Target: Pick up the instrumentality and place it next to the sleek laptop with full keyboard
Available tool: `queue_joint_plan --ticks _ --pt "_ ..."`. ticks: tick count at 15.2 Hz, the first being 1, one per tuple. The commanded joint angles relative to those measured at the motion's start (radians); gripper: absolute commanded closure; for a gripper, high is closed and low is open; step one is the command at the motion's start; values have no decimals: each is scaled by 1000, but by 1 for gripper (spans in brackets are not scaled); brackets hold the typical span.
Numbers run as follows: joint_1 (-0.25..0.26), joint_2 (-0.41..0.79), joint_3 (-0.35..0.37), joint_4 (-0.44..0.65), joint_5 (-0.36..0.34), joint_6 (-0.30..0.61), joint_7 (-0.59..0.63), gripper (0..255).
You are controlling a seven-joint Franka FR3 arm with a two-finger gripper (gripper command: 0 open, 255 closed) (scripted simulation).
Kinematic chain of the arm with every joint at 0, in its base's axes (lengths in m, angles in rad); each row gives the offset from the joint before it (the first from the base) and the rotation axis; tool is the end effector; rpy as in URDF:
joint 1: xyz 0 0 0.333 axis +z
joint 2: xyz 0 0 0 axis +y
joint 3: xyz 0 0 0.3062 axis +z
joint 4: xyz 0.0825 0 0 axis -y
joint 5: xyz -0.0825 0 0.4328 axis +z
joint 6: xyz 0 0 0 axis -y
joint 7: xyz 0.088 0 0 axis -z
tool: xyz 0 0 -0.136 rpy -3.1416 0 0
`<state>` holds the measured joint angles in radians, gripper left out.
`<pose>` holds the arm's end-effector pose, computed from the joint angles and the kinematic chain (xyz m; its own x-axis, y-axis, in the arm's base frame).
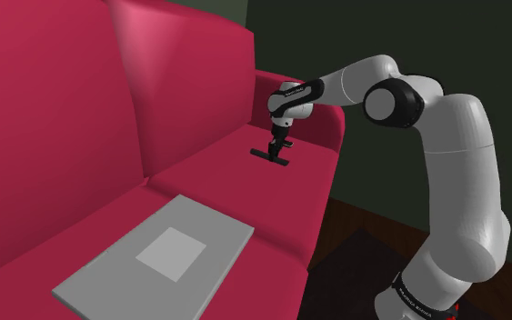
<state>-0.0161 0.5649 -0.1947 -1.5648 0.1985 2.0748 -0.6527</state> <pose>0.7156 -0.1240 0.2537 0.9326 0.3609 0.0047 0.3602 -0.9295 -0.0790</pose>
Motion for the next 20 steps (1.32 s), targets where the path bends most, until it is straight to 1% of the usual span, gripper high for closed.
queue_joint_plan --ticks 1,8,20 --pt "1 2 1 -1 0 -1 0 255" --pt "1 1 1 -1 0 -1 0 255" --pt "3 -60 -8 67 -18 -129 18 255"
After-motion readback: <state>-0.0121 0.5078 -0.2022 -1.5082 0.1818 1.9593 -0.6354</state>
